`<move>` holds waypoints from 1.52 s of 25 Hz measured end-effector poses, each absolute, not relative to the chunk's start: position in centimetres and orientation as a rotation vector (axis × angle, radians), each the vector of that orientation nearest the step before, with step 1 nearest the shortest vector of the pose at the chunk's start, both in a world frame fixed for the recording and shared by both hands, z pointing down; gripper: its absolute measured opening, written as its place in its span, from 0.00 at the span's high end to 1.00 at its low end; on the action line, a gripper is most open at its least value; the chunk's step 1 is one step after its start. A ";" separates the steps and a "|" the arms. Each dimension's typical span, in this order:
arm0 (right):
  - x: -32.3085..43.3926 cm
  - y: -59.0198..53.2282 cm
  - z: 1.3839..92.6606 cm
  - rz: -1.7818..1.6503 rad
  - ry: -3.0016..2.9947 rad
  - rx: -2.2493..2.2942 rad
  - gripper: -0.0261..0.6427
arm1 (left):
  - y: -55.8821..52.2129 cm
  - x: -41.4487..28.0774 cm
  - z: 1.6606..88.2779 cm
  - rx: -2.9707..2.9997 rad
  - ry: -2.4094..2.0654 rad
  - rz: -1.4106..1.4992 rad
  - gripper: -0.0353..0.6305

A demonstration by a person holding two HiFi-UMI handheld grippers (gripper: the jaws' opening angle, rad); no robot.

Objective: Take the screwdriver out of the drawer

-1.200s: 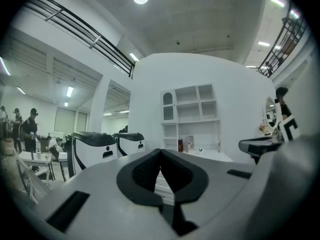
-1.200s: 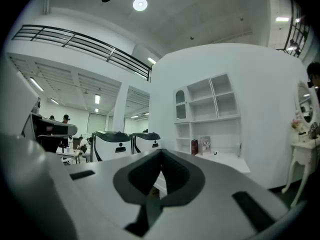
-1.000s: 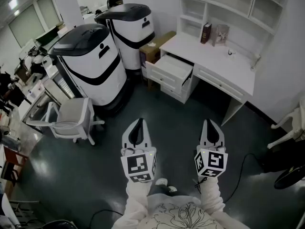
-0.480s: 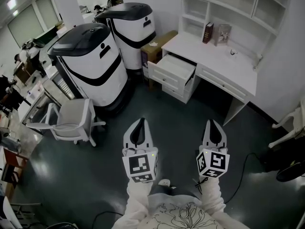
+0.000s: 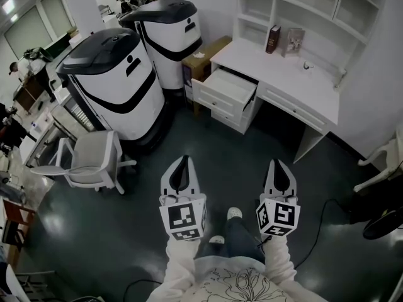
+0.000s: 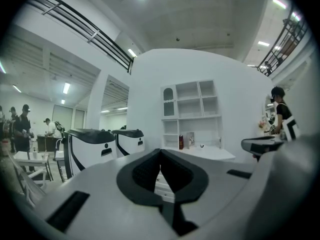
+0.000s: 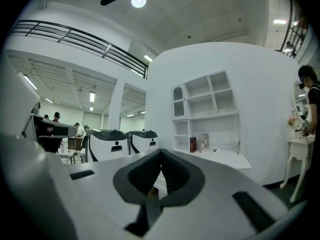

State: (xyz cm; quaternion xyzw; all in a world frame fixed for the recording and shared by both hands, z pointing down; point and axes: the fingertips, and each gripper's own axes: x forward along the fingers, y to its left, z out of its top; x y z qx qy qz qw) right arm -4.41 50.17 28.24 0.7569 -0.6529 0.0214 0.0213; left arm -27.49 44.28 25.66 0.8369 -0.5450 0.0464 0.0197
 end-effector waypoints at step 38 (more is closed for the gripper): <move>14.4 18.4 29.7 0.126 -2.143 2.262 0.96 | 15.6 -10.0 27.0 2.478 -1.822 0.193 0.94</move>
